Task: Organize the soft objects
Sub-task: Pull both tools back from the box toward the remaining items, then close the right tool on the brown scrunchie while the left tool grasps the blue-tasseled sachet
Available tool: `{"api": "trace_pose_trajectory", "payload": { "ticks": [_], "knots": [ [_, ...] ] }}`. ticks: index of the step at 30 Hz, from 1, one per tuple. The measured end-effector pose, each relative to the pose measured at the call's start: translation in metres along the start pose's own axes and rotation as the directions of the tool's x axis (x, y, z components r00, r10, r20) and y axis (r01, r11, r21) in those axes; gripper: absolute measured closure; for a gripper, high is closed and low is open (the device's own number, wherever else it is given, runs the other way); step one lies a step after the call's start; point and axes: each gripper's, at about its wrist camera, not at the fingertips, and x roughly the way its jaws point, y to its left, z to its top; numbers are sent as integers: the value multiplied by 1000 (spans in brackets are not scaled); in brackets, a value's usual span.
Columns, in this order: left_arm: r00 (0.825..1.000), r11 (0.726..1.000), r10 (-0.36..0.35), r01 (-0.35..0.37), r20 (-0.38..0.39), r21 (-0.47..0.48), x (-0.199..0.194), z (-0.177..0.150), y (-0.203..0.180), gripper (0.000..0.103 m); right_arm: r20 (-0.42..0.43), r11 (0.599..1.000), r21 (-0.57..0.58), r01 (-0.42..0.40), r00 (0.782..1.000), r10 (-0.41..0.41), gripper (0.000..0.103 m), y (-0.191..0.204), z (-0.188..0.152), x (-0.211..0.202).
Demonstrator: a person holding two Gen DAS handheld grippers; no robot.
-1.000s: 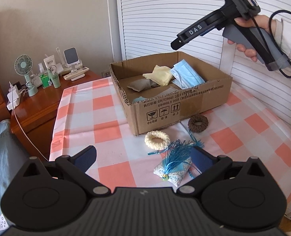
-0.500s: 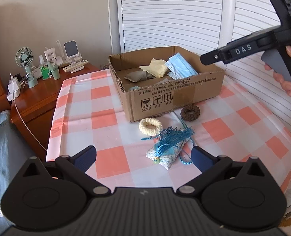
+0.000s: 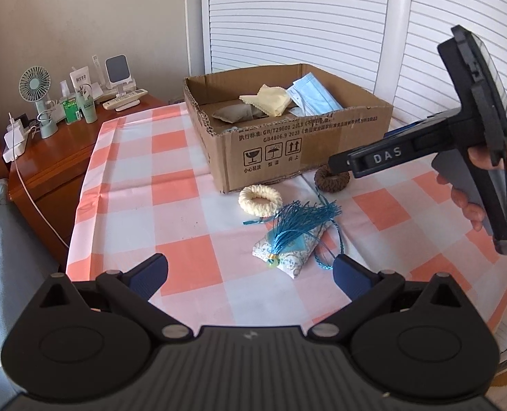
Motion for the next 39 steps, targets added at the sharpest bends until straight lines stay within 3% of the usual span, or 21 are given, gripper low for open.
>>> {"api": "trace_pose_trajectory", "payload": {
  "ticks": [10, 16, 28, 31, 34, 36, 39],
  "knots": [
    [999, 1000, -25, 25, -25, -4, 15, -3, 7, 1, -65, 997, 8, 76, 995, -75, 0, 8, -4, 42],
    [998, 999, -37, 36, -50, -20, 27, -4, 10, 1, -82, 994, 77, 82, 994, -76, 0, -21, -18, 34],
    [991, 994, -100, 104, -90, 38, 59, 5, -2, 1, -33, 996, 47, 70, 997, -68, 0, -33, -39, 14],
    [989, 990, -124, 129, -77, 64, 65, 8, -6, 6, -30, 997, 46, 68, 997, -67, 0, -33, -40, 13],
    [986, 984, -157, 161, -60, 73, 68, 13, -7, 21, -22, 997, 46, 67, 998, -66, 0, -33, -41, 12],
    [982, 979, -182, 186, -55, 79, 70, 16, -8, 43, -16, 997, 47, 68, 998, -67, 0, -33, -43, 12],
    [976, 973, -205, 212, -76, 89, 77, 18, -10, 62, -14, 997, 46, 68, 998, -68, 0, -33, -43, 11]
  ]
}}
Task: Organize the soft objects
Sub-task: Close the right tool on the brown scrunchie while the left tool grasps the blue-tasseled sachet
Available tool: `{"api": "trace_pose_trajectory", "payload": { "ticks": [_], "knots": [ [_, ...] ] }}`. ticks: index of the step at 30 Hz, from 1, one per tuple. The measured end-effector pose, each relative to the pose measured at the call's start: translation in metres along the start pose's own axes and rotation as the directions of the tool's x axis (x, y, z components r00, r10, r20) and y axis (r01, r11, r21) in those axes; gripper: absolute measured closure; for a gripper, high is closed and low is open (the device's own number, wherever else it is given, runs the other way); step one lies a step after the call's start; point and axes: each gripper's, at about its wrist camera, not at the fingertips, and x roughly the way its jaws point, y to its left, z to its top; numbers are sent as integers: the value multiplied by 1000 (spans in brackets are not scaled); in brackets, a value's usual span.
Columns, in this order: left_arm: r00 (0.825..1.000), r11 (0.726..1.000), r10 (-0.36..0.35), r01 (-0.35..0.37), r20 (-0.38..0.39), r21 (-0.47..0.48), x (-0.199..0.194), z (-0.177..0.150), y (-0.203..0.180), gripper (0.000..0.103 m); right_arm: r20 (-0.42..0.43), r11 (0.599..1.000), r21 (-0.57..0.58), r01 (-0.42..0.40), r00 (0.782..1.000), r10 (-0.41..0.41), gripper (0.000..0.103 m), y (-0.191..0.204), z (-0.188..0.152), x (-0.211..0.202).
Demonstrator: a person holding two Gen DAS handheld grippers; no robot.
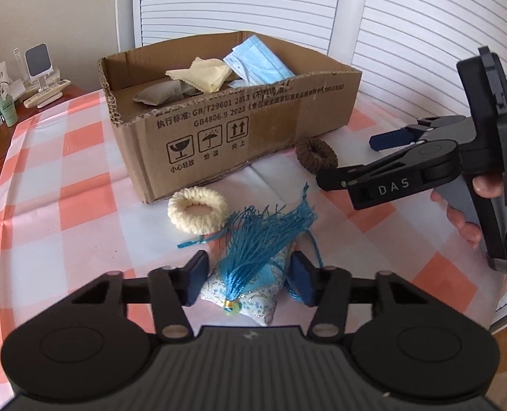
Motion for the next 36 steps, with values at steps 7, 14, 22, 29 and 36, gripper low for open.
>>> {"api": "trace_pose_trajectory", "payload": {
  "ticks": [7, 14, 22, 29, 36],
  "knots": [
    [1000, 1000, -11, 10, 28, 28, -15, -2, -10, 72, 0, 1000, -5, -6, 1000, 6, 0, -1, 0, -1],
    [997, 991, -78, 77, 6, 111, -48, -17, -28, 57, 4, 1000, -5, -6, 1000, 6, 0, -1, 0, -1],
    [998, 994, -52, 55, -34, 94, -48, -34, -24, 41, -1, 1000, -3, -4, 1000, 4, 0, 0, 1, 0],
    [995, 988, -73, 80, -61, 129, -31, -39, -30, 57, -2, 1000, -3, 0, 1000, 0, 0, 0, 2, 0],
    [997, 995, -65, 67, -34, 80, -31, -36, -21, 64, 7, 999, -26, -31, 999, 31, 0, 9, 7, 7]
  ]
}}
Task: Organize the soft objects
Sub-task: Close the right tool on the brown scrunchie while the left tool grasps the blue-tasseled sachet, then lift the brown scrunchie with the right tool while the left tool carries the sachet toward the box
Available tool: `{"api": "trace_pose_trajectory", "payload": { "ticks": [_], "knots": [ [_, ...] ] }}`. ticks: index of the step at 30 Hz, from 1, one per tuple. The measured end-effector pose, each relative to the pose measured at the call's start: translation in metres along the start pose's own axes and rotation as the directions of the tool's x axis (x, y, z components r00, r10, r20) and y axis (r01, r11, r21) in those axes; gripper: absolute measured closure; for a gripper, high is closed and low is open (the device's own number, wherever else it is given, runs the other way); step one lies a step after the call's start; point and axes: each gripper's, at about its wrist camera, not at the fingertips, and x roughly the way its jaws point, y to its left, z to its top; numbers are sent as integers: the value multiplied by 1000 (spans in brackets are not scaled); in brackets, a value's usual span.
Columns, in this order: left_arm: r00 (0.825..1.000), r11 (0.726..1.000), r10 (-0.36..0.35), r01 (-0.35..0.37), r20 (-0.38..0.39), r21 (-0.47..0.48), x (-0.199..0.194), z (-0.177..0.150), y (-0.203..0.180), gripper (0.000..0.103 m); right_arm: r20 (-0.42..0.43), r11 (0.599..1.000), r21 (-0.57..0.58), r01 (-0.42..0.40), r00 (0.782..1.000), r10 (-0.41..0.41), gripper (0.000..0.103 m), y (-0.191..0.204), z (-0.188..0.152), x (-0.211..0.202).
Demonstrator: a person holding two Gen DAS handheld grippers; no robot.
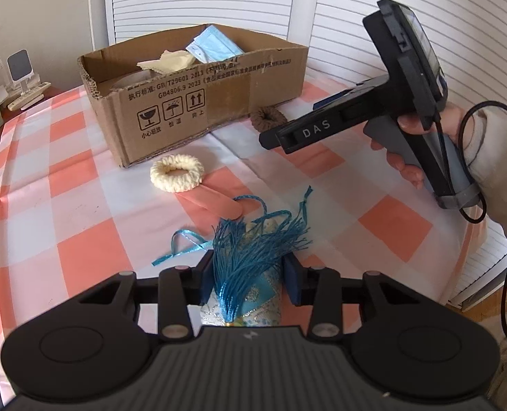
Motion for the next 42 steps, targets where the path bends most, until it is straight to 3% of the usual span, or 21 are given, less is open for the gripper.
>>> {"api": "trace_pose_trajectory", "payload": {
  "ticks": [6, 11, 14, 25, 42],
  "knots": [
    [1000, 1000, -2, 2, 5, -9, -1, 0, 1, 64, 27, 998, -40, -50, 998, 51, 24, 14, 8, 1],
    [1000, 1000, -5, 5, 9, -14, -2, -1, 1, 64, 27, 997, -48, -59, 998, 60, 56, 17, 11, -1],
    [1000, 1000, -5, 5, 9, -17, -2, -1, 1, 64, 25, 997, -47, -54, 998, 55, 61, 17, 11, -3],
    [1000, 1000, -3, 3, 0, -10, -7, 3, -3, 67, 19, 996, -64, -62, 998, 63, 62, 12, 2, -25],
    [1000, 998, 0, -1, 12, 62, -55, 33, -11, 69, 67, 975, -187, -122, 988, 136, 62, 3, -2, -96]
  ]
}}
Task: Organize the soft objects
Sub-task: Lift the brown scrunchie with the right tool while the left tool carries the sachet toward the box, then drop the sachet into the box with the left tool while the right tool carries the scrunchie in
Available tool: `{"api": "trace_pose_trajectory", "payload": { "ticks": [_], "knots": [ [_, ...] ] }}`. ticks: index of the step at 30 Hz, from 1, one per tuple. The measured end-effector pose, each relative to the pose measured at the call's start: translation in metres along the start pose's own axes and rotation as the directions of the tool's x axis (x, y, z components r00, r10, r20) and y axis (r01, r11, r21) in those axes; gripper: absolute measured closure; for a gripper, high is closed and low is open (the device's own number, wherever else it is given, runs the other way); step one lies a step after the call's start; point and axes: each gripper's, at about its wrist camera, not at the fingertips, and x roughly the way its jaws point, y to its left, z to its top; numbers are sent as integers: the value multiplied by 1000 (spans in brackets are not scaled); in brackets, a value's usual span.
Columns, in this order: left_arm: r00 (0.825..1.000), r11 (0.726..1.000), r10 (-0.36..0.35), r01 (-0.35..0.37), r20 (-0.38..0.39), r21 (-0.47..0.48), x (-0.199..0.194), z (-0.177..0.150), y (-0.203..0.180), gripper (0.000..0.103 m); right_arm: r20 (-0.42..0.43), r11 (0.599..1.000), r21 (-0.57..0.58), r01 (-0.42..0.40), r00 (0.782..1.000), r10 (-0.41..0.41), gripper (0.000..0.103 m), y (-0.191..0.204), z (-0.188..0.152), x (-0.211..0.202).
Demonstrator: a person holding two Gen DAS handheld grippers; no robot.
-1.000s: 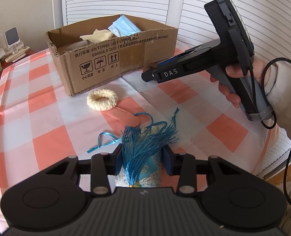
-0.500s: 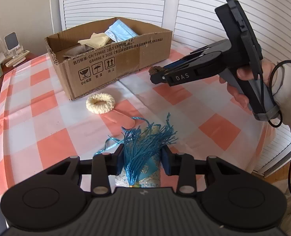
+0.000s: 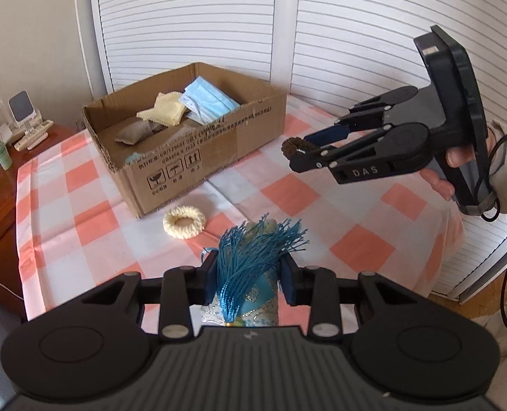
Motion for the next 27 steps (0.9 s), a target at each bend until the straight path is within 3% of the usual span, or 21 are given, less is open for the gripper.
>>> {"api": "trace_pose_trajectory", "payload": {
  "ticks": [8, 16, 19, 20, 21, 27],
  "knots": [
    [994, 997, 51, -57, 95, 55, -16, 56, 11, 68, 41, 1000, -26, -15, 999, 16, 62, -3, 6, -21],
    [981, 986, 129, -143, 146, 87, 15, 130, 42, 68, 44, 999, -32, -6, 999, 7, 62, -5, 11, -24],
    [976, 983, 163, -173, 143, 58, 39, 148, 58, 49, 50, 999, -32, 4, 999, -2, 62, -6, 14, -27],
    [973, 982, 179, -186, 146, 39, 48, 152, 65, 27, 52, 999, -32, 6, 999, -4, 62, -7, 16, -28],
    [972, 981, 189, -194, 143, 24, 56, 154, 71, 14, 54, 999, -31, 9, 999, -8, 62, -8, 17, -29],
    [961, 968, 247, -238, 125, -80, 82, 142, 95, 9, 61, 999, -37, 16, 998, -14, 62, -11, 20, -29]
  ]
}}
